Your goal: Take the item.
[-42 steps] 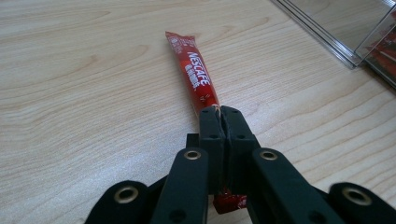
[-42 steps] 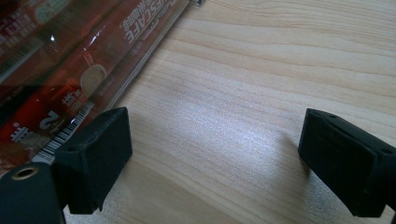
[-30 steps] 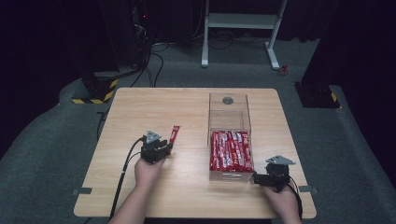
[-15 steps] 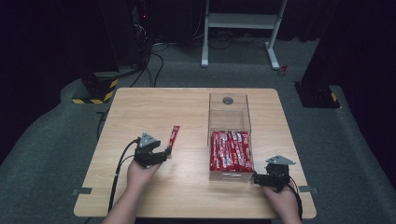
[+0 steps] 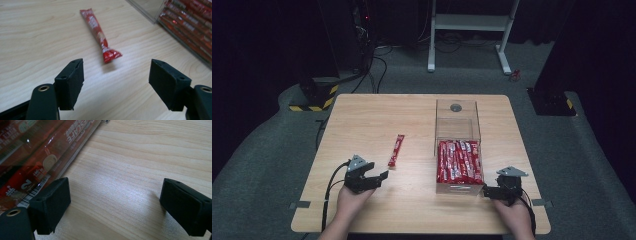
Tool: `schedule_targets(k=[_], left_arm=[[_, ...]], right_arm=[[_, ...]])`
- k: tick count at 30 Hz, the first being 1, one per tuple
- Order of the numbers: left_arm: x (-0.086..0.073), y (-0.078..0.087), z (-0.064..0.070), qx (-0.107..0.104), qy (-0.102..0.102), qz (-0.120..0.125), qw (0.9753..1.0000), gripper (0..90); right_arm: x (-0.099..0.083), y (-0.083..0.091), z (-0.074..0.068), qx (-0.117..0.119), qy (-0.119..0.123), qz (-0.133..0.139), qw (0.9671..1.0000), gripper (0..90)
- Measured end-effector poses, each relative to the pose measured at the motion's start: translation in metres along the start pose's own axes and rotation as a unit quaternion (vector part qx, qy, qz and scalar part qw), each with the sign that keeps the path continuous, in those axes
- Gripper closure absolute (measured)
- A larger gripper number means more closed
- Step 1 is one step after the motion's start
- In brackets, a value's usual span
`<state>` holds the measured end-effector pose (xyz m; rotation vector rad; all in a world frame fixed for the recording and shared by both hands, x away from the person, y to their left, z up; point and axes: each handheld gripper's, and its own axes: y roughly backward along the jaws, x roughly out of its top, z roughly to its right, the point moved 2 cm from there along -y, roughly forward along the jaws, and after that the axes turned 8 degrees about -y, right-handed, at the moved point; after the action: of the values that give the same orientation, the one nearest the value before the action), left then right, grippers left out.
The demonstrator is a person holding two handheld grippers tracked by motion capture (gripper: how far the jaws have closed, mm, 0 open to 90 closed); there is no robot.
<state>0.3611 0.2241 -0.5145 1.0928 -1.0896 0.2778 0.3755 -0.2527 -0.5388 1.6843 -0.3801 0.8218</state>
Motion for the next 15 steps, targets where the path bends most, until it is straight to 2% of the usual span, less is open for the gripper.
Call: schedule_targets(k=[3,7,11,13,15], left_arm=[[-0.014,0.008,-0.004,0.011,-0.011,-0.013,0.9998,26.5],[-0.025,0.010,-0.005,0.014,-0.021,-0.033,0.9992,24.6],[-0.038,0.012,-0.004,0.021,-0.042,-0.065,0.9968,21.6],[-0.040,0.015,-0.002,0.029,-0.066,-0.076,0.9945,19.7],[-0.043,0.016,0.000,0.027,-0.071,-0.077,0.9941,18.0]], right_arm=[[0.000,0.000,0.000,0.000,-0.001,-0.001,1.0000,9.5],[0.000,0.000,0.000,0.000,0.000,0.000,1.0000,9.5],[0.000,0.000,0.000,0.000,0.000,0.000,1.0000,9.5],[0.000,0.000,0.000,0.000,0.000,0.000,1.0000,9.5],[0.000,0.000,0.000,-0.001,-0.001,0.000,1.0000,9.7]])
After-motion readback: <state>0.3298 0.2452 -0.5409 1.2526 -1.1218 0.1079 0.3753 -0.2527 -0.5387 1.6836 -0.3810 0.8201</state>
